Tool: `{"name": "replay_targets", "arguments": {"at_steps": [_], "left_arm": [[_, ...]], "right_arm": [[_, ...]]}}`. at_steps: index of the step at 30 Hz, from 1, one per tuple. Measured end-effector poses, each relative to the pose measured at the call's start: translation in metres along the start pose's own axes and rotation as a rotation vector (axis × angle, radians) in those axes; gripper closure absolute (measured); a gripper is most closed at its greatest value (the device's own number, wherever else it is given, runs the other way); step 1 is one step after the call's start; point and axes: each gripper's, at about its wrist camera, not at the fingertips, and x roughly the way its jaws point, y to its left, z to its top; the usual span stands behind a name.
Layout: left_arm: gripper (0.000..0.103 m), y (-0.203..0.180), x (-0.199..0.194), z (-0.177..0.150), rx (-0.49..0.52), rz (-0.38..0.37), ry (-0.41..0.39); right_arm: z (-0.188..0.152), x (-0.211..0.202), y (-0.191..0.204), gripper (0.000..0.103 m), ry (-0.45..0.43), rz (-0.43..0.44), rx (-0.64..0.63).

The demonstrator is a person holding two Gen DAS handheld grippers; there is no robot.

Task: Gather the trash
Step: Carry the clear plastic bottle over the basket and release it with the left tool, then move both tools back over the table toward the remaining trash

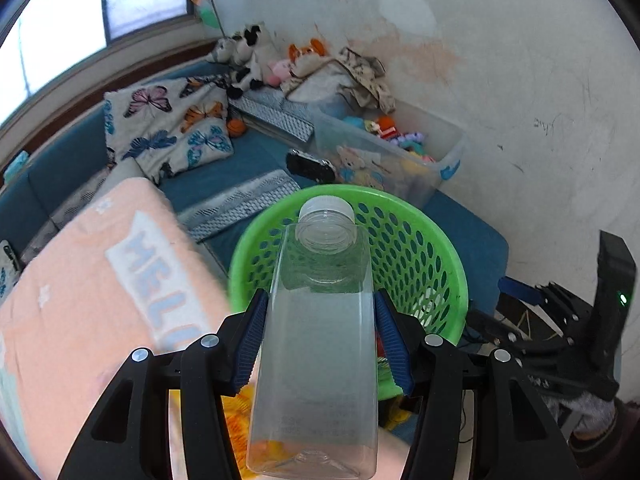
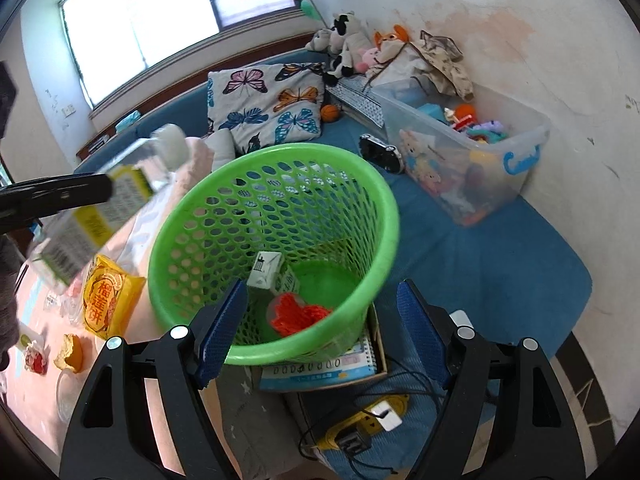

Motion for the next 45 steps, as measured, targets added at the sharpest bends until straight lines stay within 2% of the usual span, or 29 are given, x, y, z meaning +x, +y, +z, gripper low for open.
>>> {"name": "replay_targets", "arguments": {"at_steps": [8, 15, 18, 21, 30, 36, 39, 45], "left_arm": [[0.051, -0.017, 0.052, 0.008, 0.008, -0.004, 0.09], [0.051, -0.02, 0.07, 0.005, 0.007, -0.011, 0.134], [0.049, -0.02, 0.068, 0.007, -0.001, -0.038, 0.123], [0.041, -0.023, 0.057, 0.007, 0.0, -0.058, 0.09], [0.041, -0.005, 0.002, -0.012, -0.016, -0.022, -0.005], [0.041, 0.019, -0.04, -0.045, -0.066, 0.005, -0.054], [0.041, 0.031, -0.058, -0.065, -0.083, 0.042, -0.069], [0.041, 0.065, -0.098, -0.101, -0.171, 0.081, -0.113]], "right_arm": [[-0.01, 0.002, -0.012, 0.026, 0.015, 0.0, 0.03], [-0.015, 0.005, -0.015, 0.026, 0.023, 0.006, 0.045], [-0.015, 0.003, -0.014, 0.026, 0.021, 0.008, 0.042], [-0.015, 0.001, -0.012, 0.026, 0.018, 0.01, 0.043], [-0.018, -0.015, 0.008, 0.026, -0.005, 0.038, 0.009], [-0.025, -0.026, 0.036, 0.026, -0.015, 0.077, -0.027], [-0.029, -0.031, 0.053, 0.026, -0.013, 0.097, -0.057], [-0.035, -0.034, 0.089, 0.026, -0.005, 0.141, -0.112]]}}
